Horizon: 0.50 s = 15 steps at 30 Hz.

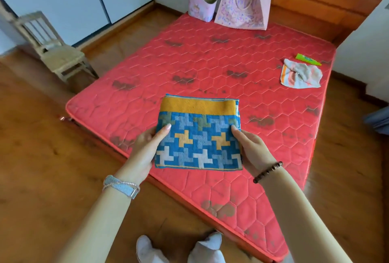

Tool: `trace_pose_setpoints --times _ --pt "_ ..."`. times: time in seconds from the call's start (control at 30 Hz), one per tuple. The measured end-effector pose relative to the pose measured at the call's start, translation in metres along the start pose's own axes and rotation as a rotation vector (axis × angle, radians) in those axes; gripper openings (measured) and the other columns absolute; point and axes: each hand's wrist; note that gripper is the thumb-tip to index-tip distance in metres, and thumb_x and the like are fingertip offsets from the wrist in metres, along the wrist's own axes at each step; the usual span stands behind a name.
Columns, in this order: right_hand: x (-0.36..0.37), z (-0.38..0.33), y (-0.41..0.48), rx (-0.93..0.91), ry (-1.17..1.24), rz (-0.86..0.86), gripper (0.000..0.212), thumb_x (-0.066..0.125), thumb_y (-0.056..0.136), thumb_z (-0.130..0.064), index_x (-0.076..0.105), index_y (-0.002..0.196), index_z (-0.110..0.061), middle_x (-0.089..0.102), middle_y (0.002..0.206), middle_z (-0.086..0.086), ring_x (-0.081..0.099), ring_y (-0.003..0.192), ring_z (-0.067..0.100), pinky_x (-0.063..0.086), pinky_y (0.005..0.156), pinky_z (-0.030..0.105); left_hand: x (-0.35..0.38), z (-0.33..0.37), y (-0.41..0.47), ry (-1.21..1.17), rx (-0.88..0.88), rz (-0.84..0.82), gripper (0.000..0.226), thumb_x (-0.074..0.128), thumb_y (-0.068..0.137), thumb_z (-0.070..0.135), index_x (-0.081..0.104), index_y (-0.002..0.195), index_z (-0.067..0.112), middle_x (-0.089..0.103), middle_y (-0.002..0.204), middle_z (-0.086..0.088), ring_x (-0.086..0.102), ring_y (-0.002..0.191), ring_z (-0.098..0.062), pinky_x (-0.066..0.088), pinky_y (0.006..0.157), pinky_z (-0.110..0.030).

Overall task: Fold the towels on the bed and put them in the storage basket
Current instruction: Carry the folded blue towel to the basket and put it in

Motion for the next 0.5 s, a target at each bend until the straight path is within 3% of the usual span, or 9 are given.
trace_pose_setpoints --times 0.1,0.27,0.4,0.5 --pt "0.041 0.011 0.002 0.009 -0.021 -0.024 0.030 0.050 0.099 -0.023 0.063 0.109 0.002 0.070 0.112 0.022 0.070 0.093 0.028 0.060 0.081 0.040 -0.042 0.009 -0.012 0.003 0.004 0.039 0.031 0.063 0.095 0.034 0.068 0.120 0.017 0.076 0.111 -0.004 0.072 0.104 -0.022 0.057 0.088 -0.043" --pt "0.114 0.024 0.001 0.008 -0.057 -0.043 0.027 0.050 0.099 -0.023 0.063 0.105 0.000 0.069 0.113 0.023 0.070 0.090 0.028 0.060 0.080 0.040 -0.107 0.030 -0.030 -0.019 0.018 0.087 0.028 0.062 0.096 0.031 0.067 0.119 0.017 0.077 0.108 -0.002 0.073 0.100 -0.019 0.059 0.082 -0.039" --pt "0.182 0.039 0.003 0.016 -0.097 -0.076 0.029 0.050 0.099 -0.023 0.062 0.109 0.002 0.067 0.115 0.024 0.066 0.102 0.035 0.058 0.084 0.043 -0.173 0.042 -0.047 -0.034 0.033 0.147 0.028 0.063 0.095 0.034 0.067 0.118 0.018 0.077 0.106 0.000 0.074 0.096 -0.016 0.060 0.075 -0.034" --pt "0.228 0.052 0.007 0.042 -0.124 -0.119 0.034 0.051 0.099 -0.025 0.060 0.115 0.004 0.068 0.114 0.022 0.066 0.105 0.035 0.059 0.084 0.044 -0.219 0.045 -0.060 -0.046 0.030 0.196 0.029 0.062 0.095 0.036 0.067 0.119 0.021 0.077 0.107 0.002 0.074 0.098 -0.014 0.060 0.078 -0.035"
Point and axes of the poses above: each hand's wrist, its own y-axis towards the middle knuckle, its own x-axis out of the palm, z = x × y
